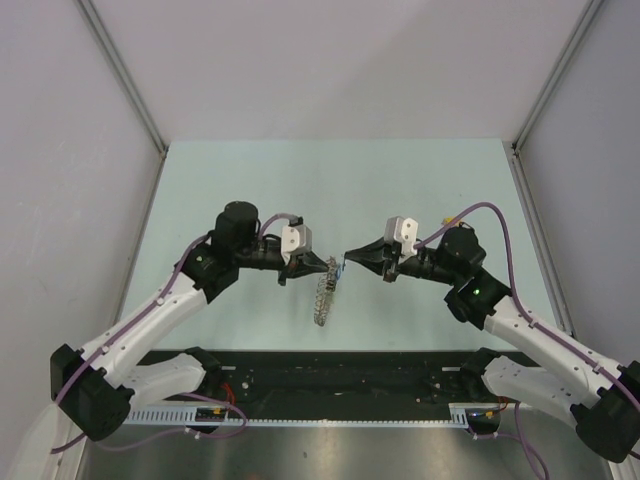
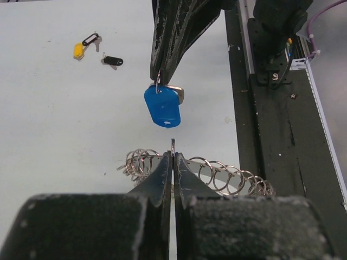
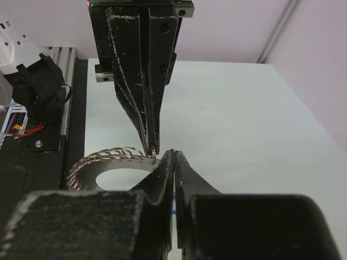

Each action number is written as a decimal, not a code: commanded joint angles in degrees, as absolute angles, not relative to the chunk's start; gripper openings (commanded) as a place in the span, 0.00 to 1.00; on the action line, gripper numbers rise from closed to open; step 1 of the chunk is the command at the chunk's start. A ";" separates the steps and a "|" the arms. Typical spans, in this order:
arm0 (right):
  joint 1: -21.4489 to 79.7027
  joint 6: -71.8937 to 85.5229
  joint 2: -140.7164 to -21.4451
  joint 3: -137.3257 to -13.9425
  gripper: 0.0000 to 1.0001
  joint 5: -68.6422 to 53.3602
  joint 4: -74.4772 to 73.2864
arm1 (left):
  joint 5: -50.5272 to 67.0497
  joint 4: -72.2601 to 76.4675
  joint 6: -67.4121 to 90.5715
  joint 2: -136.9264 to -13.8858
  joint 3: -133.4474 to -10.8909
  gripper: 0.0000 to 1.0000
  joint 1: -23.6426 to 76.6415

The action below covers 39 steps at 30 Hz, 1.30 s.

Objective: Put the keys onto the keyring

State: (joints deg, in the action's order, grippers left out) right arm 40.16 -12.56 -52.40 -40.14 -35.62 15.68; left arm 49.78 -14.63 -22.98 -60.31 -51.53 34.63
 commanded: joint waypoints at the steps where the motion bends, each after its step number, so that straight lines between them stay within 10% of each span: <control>1: 40.17 -13.80 -51.77 -40.08 0.00 -39.55 18.46 | 51.59 -11.87 -25.49 -58.89 -51.59 0.00 35.95; 39: 45.00 -21.09 -55.72 -40.60 0.00 -35.77 13.18 | 49.92 -10.99 -23.99 -57.83 -50.71 0.00 36.74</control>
State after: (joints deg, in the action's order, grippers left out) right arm 44.80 -19.94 -55.72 -40.14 -36.25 12.27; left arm 48.21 -14.20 -23.03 -58.78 -50.24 36.42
